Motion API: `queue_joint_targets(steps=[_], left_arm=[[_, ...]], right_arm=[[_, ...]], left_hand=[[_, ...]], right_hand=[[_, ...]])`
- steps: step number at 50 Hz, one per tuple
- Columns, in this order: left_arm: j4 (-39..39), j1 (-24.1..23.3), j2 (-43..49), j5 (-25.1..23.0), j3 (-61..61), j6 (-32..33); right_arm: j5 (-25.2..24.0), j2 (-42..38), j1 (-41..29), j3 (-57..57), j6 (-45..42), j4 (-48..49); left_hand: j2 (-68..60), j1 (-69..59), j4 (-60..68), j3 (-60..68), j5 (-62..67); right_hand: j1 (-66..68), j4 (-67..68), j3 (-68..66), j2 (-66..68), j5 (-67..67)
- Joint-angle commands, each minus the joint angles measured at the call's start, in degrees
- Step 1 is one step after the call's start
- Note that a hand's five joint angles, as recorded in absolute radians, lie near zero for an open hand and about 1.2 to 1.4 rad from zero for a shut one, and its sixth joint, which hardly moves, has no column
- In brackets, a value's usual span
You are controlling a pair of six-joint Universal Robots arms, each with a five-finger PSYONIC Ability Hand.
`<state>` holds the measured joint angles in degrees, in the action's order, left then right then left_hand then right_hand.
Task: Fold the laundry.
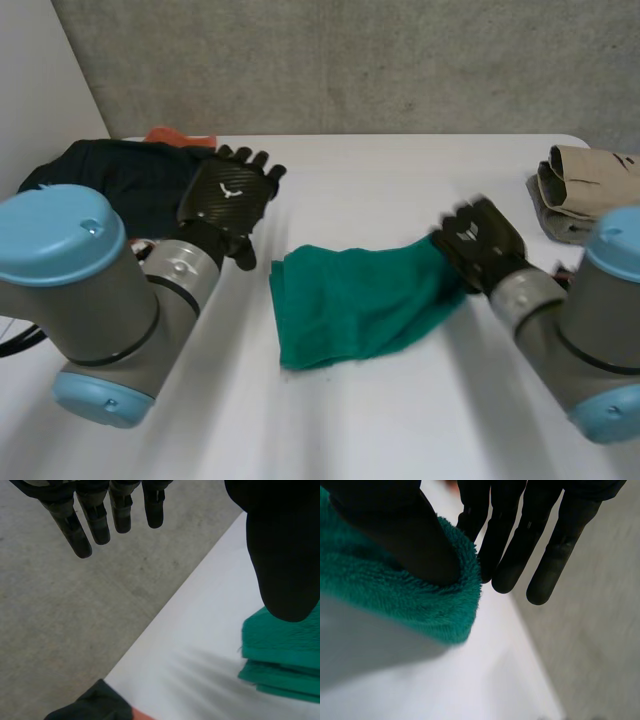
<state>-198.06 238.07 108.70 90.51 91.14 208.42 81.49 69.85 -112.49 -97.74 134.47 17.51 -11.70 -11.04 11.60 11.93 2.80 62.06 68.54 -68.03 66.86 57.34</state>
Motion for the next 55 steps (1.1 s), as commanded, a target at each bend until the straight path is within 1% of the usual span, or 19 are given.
queue_joint_targets(steps=[1, 4, 8, 10, 11, 12, 13, 14, 16, 18, 21, 25, 31, 34, 39, 42, 47, 49, 55], left_arm=[[0.40, 5.03, -3.49, 0.02, 2.28, -0.64], [0.40, 6.00, -4.19, 0.02, 3.08, -1.87], [0.49, 6.26, -4.19, 0.10, 3.69, -4.85], [0.49, 6.18, -4.19, 0.10, 3.78, -6.00], [0.49, 6.09, -4.11, 0.10, 3.78, -7.22], [0.40, 6.00, -4.11, 0.02, 3.70, -7.84], [0.40, 5.91, -4.11, 0.02, 3.52, -8.37], [0.40, 5.74, -4.02, 0.02, 3.00, -9.25], [0.40, 5.74, -3.93, 0.02, 2.29, -10.13], [0.40, 5.21, -3.32, 0.10, 0.28, -11.36], [0.40, 2.15, -1.13, 0.10, -3.23, -13.20], [0.66, -2.95, 3.26, 0.10, -8.15, -14.96], [3.46, -7.26, 11.96, 0.28, -14.57, -16.63], [5.49, -8.06, 15.04, 1.94, -15.99, -17.34], [9.18, -9.03, 18.21, 12.12, -15.38, -17.34], [10.85, -8.94, 18.48, 14.77, -13.54, -17.52], [12.79, -8.77, 19.18, 14.43, -10.98, -17.17], [13.75, -8.68, 20.32, 14.34, -10.54, -17.08], [15.25, -8.50, 20.51, 13.64, -10.98, -16.99]], right_arm=[[-0.80, -6.90, -16.17, 10.19, -0.44, 1.39], [-2.12, -11.57, -21.79, 13.44, -0.61, 1.30], [-6.51, -14.82, -24.27, 13.72, 0.00, 1.21], [-7.57, -15.36, -24.18, 13.63, 0.44, 1.13], [-8.44, -15.27, -24.01, 13.28, 1.22, 0.78], [-8.54, -15.18, -23.92, 13.01, 2.01, 0.51], [-8.54, -15.10, -23.66, 12.84, 3.33, 0.34], [-8.71, -14.49, -22.44, 12.23, 6.82, 0.34], [-8.72, -12.65, -19.63, 11.43, 11.49, 0.25], [-8.54, -7.20, -14.44, 10.03, 18.96, 0.07], [-8.45, -1.32, -8.91, 8.27, 26.94, -0.28], [-8.37, -0.42, -4.95, 7.39, 34.52, -3.69], [-8.63, -2.69, -4.14, 11.50, 42.26, -12.13], [-8.89, -6.47, -4.67, 14.58, 42.98, -14.69], [-9.68, -13.67, -4.84, 22.48, 43.24, -21.97], [-10.21, -17.71, -4.84, 25.48, 42.72, -24.27], [-9.07, -21.24, -5.37, 26.90, 40.61, -24.80], [-8.37, -21.86, -5.98, 26.99, 37.46, -24.98], [-3.98, -20.20, -6.78, 26.81, 29.98, -24.98]], left_hand=[[1.70, 1.04, -1.60, -1.93, -2.80], [1.70, 1.04, -1.60, -1.93, -2.80], [1.70, 1.04, -1.60, -1.93, -2.80], [1.70, 1.04, -1.60, -1.93, -2.80], [1.70, 1.04, -1.60, -1.93, -2.80], [1.70, 1.04, -1.60, -1.93, -2.80], [1.70, 1.04, -1.60, -1.93, -2.80], [1.70, 1.04, -1.60, -1.93, -2.80], [1.70, 1.04, -1.60, -1.93, -2.80], [1.65, 1.00, -1.55, -1.88, -2.75], [0.81, 0.16, -0.71, -1.04, -1.91], [0.81, 0.15, -0.71, -1.04, -1.91], [0.31, -0.35, -0.21, -0.54, -1.41], [-0.20, -0.85, 0.30, -0.03, -0.90], [-0.04, -0.69, 0.14, -0.19, -1.07], [0.14, -0.52, -0.04, -0.36, -1.24], [0.30, -0.35, -0.20, -0.53, -1.40], [0.14, -0.52, -0.04, -0.36, -1.24], [-0.37, -1.02, 0.47, 0.14, -0.73]], right_hand=[[17.94, 11.46, -11.97, 13.14, 12.66], [17.94, 11.46, -11.97, 13.14, 12.66], [17.34, 10.85, -11.36, 12.53, 12.05], [-1.57, -8.06, 7.55, -6.37, -6.86], [-26.82, -33.31, 32.80, -31.62, -32.11], [-38.90, -45.39, 44.88, -43.70, -44.18], [-48.51, -55.00, 54.49, -53.31, -53.80], [-52.06, -58.54, 58.03, -56.86, -57.34], [-52.06, -58.54, 58.03, -56.86, -57.34], [-52.06, -58.54, 58.03, -56.86, -57.34], [-52.06, -58.54, 58.03, -56.86, -57.34], [-52.06, -58.54, 58.03, -56.86, -57.34], [-52.06, -58.54, 58.03, -56.86, -57.34], [-52.06, -58.54, 58.03, -56.86, -57.34], [-52.06, -58.54, 58.03, -56.86, -57.34], [-52.06, -58.54, 58.03, -56.86, -57.34], [-52.06, -58.54, 58.03, -56.86, -57.34], [-52.06, -58.54, 58.03, -56.86, -57.34], [-52.06, -58.54, 58.03, -56.86, -57.34]])
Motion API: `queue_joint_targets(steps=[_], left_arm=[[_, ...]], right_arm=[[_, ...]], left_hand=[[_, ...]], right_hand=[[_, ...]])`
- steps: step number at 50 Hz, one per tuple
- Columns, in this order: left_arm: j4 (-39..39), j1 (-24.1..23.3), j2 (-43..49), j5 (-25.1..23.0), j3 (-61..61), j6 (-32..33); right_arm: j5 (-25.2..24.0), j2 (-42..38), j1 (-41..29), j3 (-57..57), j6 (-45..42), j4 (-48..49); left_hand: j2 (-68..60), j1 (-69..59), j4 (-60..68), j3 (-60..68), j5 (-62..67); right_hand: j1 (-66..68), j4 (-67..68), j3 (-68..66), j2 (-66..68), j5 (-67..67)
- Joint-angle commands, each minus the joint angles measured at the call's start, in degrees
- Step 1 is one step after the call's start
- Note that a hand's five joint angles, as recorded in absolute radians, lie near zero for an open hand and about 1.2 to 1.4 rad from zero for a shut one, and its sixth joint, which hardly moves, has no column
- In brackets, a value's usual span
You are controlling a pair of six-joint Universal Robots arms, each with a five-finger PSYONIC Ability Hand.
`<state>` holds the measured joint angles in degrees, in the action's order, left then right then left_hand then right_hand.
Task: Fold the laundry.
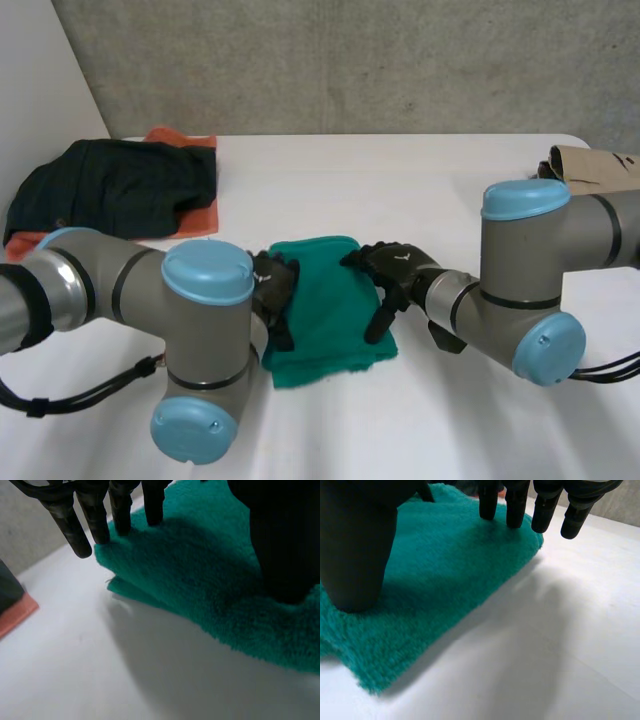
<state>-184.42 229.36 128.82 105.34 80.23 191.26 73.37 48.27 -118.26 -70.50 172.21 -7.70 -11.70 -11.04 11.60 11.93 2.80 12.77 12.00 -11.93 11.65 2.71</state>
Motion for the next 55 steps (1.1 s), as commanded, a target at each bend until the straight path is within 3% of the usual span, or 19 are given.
queue_joint_targets(steps=[1, 7, 11, 19, 22, 25, 46, 53, 55], left_arm=[[1.69, 0.21, -0.06, -2.06, -0.51, 0.34], [1.08, 1.96, -7.61, -7.59, -2.97, 1.92], [0.82, 5.83, -12.10, -14.18, -4.11, 2.19], [3.18, 8.56, -15.09, -36.92, -9.03, 1.31], [6.77, 9.00, -15.09, -43.34, -9.73, 0.87], [8.98, 9.17, -14.83, -46.70, -10.26, 0.78], [9.17, 9.00, -14.04, -47.50, -9.83, 1.04], [9.17, 9.09, -14.12, -47.50, -9.74, 0.69], [9.17, 9.09, -14.12, -47.50, -9.65, 0.69]], right_arm=[[5.54, 2.95, -1.61, -1.12, -9.59, 0.49], [8.72, 9.99, -4.25, -6.13, -12.07, 4.87], [8.89, 13.60, -7.76, -12.81, -12.95, 11.02], [8.98, 16.06, -12.95, -27.31, -17.78, 25.08], [9.16, 15.02, -13.40, -29.07, -19.36, 28.42], [9.07, 12.82, -13.22, -29.17, -20.33, 30.10], [8.89, 5.87, -12.87, -23.37, -23.50, 35.82], [8.89, 3.50, -12.87, -21.09, -23.59, 35.82], [8.98, 2.35, -12.87, -19.86, -23.50, 35.82]], left_hand=[[-0.20, -0.86, 0.30, -0.03, -0.90], [-0.03, -0.69, 0.13, -0.20, -1.07], [0.30, -0.35, -0.20, -0.54, -1.40], [0.14, -0.52, -0.04, -0.37, -1.24], [0.30, -0.35, -0.20, -0.54, -1.40], [0.47, -0.18, -0.37, -0.70, -1.57], [0.81, 0.15, -0.71, -1.04, -1.91], [0.81, 0.15, -0.71, -1.04, -1.91], [0.81, 0.15, -0.71, -1.04, -1.91]], right_hand=[[-2.77, -2.00, 1.93, -1.65, -2.71], [-2.77, -2.00, 1.93, -1.65, -2.71], [-2.77, -2.00, 1.93, -1.65, -2.71], [-2.77, -2.00, 1.93, -1.65, -2.71], [-2.77, -2.00, 1.93, -1.65, -2.71], [-2.77, -2.00, 1.93, -1.65, -2.71], [4.55, 5.32, -5.38, 5.66, 4.61], [17.98, 18.75, -18.82, 19.10, 18.05], [30.06, 30.83, -30.89, 31.18, 30.12]])
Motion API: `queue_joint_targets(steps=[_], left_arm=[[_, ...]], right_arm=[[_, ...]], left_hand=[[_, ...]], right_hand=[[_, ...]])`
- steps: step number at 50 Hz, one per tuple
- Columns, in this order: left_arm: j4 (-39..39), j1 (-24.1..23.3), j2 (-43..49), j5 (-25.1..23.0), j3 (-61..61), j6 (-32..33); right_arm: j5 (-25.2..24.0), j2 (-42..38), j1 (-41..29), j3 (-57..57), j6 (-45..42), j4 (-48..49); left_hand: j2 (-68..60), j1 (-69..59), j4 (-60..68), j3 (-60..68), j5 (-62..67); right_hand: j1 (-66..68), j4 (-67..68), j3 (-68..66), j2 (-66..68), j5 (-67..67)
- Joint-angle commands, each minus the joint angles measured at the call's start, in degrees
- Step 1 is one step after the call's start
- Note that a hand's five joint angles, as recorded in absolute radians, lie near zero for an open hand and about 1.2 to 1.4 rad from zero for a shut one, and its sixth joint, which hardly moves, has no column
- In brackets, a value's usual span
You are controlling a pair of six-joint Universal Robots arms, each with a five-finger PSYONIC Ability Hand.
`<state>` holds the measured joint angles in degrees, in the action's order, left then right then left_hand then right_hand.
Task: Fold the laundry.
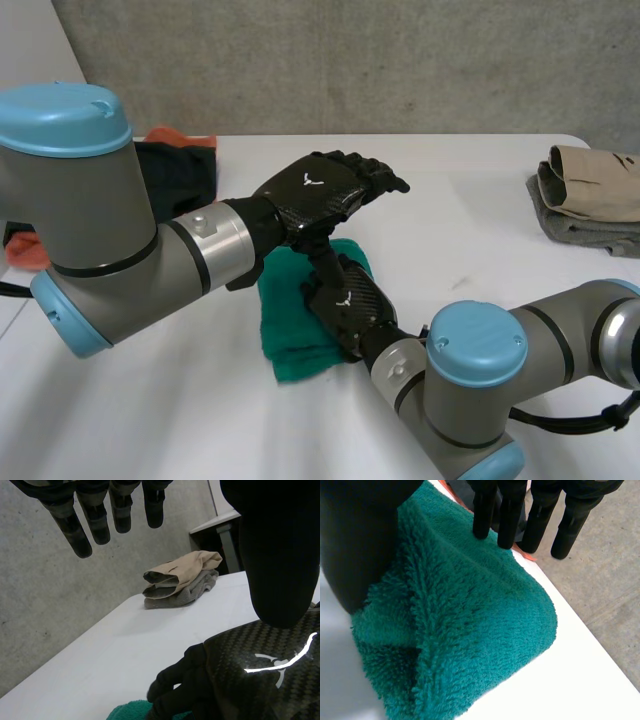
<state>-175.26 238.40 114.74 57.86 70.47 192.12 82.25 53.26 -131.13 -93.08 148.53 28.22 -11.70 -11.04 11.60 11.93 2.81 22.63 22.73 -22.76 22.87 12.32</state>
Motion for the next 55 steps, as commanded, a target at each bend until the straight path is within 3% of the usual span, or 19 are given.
queue_joint_targets(steps=[1, 2, 5, 17, 18, 19, 25, 39, 55], left_arm=[[-0.08, 0.04, -0.04, -0.03, 0.19, -0.17], [0.01, 0.04, -0.04, -0.03, 0.28, -0.17], [0.01, 0.13, -0.04, -0.03, 0.28, -0.17], [-0.08, 3.12, -1.01, -0.03, -0.33, -0.26], [-0.08, 3.29, -1.44, -0.03, -0.42, -0.35], [-0.08, 3.30, -1.71, -0.03, -0.33, -0.35], [0.01, 3.38, -2.15, -0.03, 0.72, -0.35], [-0.08, 3.30, -1.97, -0.20, 2.13, -0.35], [-0.08, 3.38, -1.97, -0.29, 2.39, -0.26]], right_arm=[[0.19, -3.07, 0.00, 2.99, 0.26, -0.09], [0.10, -3.51, 0.00, 3.77, 0.35, -0.09], [0.36, -4.12, 0.09, 5.09, 0.53, -0.18], [0.54, -1.14, 4.66, 10.89, 1.06, -2.29], [0.36, -1.05, 4.75, 11.51, 1.14, -4.12], [0.36, -1.05, 4.83, 11.60, 1.23, -5.27], [-0.25, -0.88, 5.36, 10.29, 1.23, -12.13], [-0.51, -0.17, 7.03, 4.13, 0.53, -12.31], [-2.80, -1.58, 7.03, 5.71, 0.35, -9.23]], left_hand=[[0.81, 0.15, -0.71, -1.04, -1.92], [0.81, 0.15, -0.71, -1.04, -1.92], [0.81, 0.15, -0.71, -1.04, -1.92], [0.47, -0.19, -0.37, -0.71, -1.59], [0.47, -0.19, -0.37, -0.71, -1.59], [0.47, -0.19, -0.37, -0.71, -1.59], [0.64, -0.02, -0.54, -0.87, -1.76], [0.64, -0.02, -0.54, -0.87, -1.76], [0.64, -0.02, -0.54, -0.87, -1.76]], right_hand=[[26.25, 26.15, -26.12, 26.01, 26.56], [38.80, 38.70, -38.67, 38.56, 39.11], [57.31, 57.21, -57.18, 57.07, 57.62], [57.37, 57.27, -57.24, 57.13, 57.68], [32.61, 32.51, -32.49, 32.38, 32.92], [21.54, 21.44, -21.41, 21.31, 21.85], [9.86, 9.76, -9.74, 9.63, 10.17], [-1.95, -2.05, 2.08, -2.18, -1.64], [0.90, 0.80, -0.78, 0.67, 1.21]])
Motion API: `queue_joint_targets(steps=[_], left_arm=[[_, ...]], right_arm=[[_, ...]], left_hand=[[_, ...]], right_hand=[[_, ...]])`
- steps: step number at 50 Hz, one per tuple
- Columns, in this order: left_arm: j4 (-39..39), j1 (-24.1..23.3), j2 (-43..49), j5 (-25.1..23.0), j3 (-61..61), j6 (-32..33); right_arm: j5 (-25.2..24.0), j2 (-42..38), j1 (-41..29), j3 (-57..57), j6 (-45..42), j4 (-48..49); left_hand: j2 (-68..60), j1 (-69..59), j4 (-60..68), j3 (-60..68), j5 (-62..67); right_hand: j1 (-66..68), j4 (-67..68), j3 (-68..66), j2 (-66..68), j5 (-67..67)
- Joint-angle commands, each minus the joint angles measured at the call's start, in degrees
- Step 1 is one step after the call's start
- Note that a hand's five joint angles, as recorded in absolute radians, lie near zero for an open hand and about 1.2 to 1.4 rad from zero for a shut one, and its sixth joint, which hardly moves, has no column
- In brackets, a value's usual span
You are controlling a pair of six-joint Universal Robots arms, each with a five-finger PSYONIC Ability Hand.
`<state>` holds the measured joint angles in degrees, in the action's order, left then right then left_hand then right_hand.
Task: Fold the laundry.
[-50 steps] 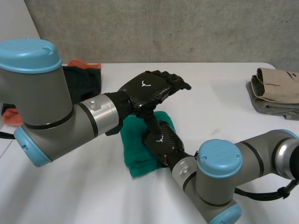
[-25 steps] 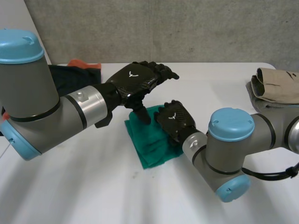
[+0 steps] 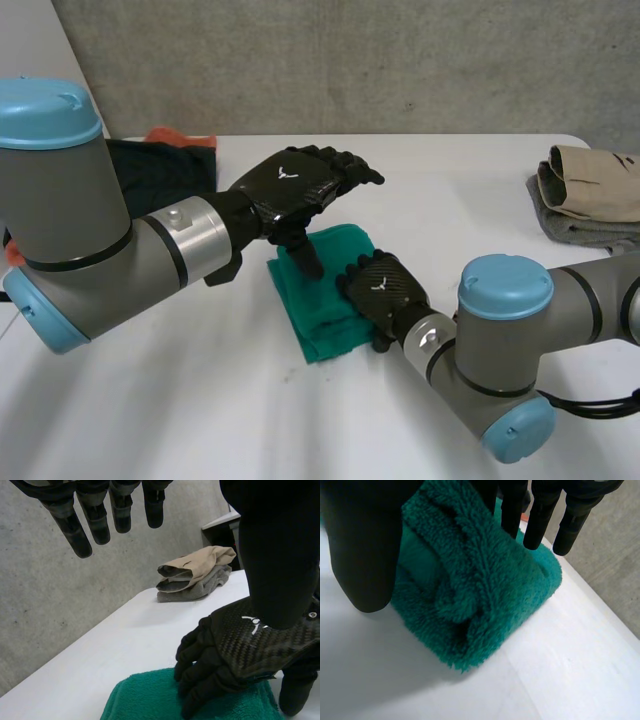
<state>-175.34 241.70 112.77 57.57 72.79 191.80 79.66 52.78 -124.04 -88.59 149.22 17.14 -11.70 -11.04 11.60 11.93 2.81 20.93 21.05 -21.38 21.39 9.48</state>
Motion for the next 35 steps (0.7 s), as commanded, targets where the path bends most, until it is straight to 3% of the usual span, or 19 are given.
queue_joint_targets(steps=[1, 18, 28, 35], left_arm=[[0.00, 0.18, 0.00, 0.00, 0.08, 0.07], [0.00, 0.18, 0.17, -0.18, 0.43, 0.07], [0.00, 0.09, 0.17, -0.26, 0.51, 0.07], [0.00, 0.18, 0.17, -0.26, 0.52, -0.02]], right_arm=[[-0.21, -1.27, -0.06, 1.49, -0.25, 1.84], [-0.38, -4.35, -0.41, 5.00, -0.42, 1.75], [-0.21, -4.44, -0.41, 6.14, -0.42, 2.28], [-0.29, -4.44, -0.41, 8.69, -0.07, 3.07]], left_hand=[[0.81, 0.15, -0.71, -1.04, -1.92], [0.64, -0.02, -0.54, -0.87, -1.76], [0.64, -0.02, -0.54, -0.87, -1.76], [0.64, -0.02, -0.54, -0.87, -1.76]], right_hand=[[2.78, 2.65, -2.33, 2.32, 4.23], [4.13, 4.00, -3.67, 3.66, 5.57], [28.67, 28.55, -28.22, 28.21, 30.12], [21.98, 21.86, -21.53, 21.52, 23.43]])
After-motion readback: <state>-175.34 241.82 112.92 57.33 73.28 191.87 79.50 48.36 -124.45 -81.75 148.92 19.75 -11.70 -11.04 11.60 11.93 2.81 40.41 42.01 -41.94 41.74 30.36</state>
